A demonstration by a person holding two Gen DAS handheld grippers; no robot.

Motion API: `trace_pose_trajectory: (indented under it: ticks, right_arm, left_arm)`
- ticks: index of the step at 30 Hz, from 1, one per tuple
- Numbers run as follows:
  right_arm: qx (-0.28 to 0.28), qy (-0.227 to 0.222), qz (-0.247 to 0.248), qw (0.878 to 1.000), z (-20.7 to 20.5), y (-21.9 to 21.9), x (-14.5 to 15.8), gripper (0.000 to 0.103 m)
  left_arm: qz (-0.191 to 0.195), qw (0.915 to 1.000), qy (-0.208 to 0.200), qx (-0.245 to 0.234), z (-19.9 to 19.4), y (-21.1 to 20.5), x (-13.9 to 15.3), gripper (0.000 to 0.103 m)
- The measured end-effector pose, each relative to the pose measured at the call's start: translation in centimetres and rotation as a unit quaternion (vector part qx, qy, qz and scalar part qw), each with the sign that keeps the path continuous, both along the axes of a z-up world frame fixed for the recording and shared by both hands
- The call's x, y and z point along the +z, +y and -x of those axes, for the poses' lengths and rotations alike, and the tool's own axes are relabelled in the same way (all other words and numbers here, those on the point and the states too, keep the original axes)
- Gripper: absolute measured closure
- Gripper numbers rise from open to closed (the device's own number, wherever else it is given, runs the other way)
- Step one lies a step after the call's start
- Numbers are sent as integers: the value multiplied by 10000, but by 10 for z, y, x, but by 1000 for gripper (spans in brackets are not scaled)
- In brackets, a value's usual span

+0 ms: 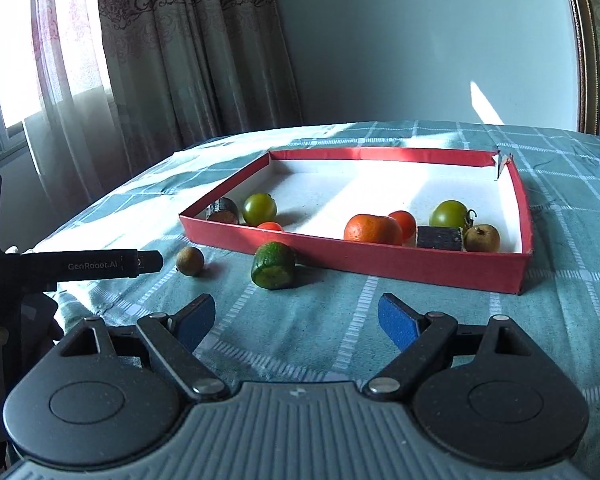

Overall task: Organize fruits
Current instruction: 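Reach the right gripper to the green cucumber piece and close on it, then carry the cucumber piece with the right gripper into the tray and release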

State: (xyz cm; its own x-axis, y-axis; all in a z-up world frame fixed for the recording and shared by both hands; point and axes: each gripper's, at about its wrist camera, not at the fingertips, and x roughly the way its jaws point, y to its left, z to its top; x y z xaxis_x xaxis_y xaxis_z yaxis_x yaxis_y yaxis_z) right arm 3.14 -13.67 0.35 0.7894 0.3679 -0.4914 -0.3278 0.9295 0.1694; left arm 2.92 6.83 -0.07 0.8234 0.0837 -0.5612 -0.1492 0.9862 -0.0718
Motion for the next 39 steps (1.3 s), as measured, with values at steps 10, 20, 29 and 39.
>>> trace_pose_trajectory:
  ticks: [10, 20, 29, 39]
  right_arm:
    - [-73, 240, 359, 9990, -41, 24, -5, 14]
    - [-60, 440, 525, 9976, -57, 37, -9, 41]
    - [-21, 397, 619, 9973, -54, 43, -10, 71]
    - [-43, 224, 158, 9996, -41, 28, 3, 73]
  left_arm:
    - [234, 9997, -57, -40, 2, 6, 0, 0]
    - [356, 9993, -116, -67, 3, 8, 1, 0]
    - [359, 9993, -102, -43, 3, 8, 1, 0]
    - [372, 9993, -84, -8, 2, 9, 0, 0]
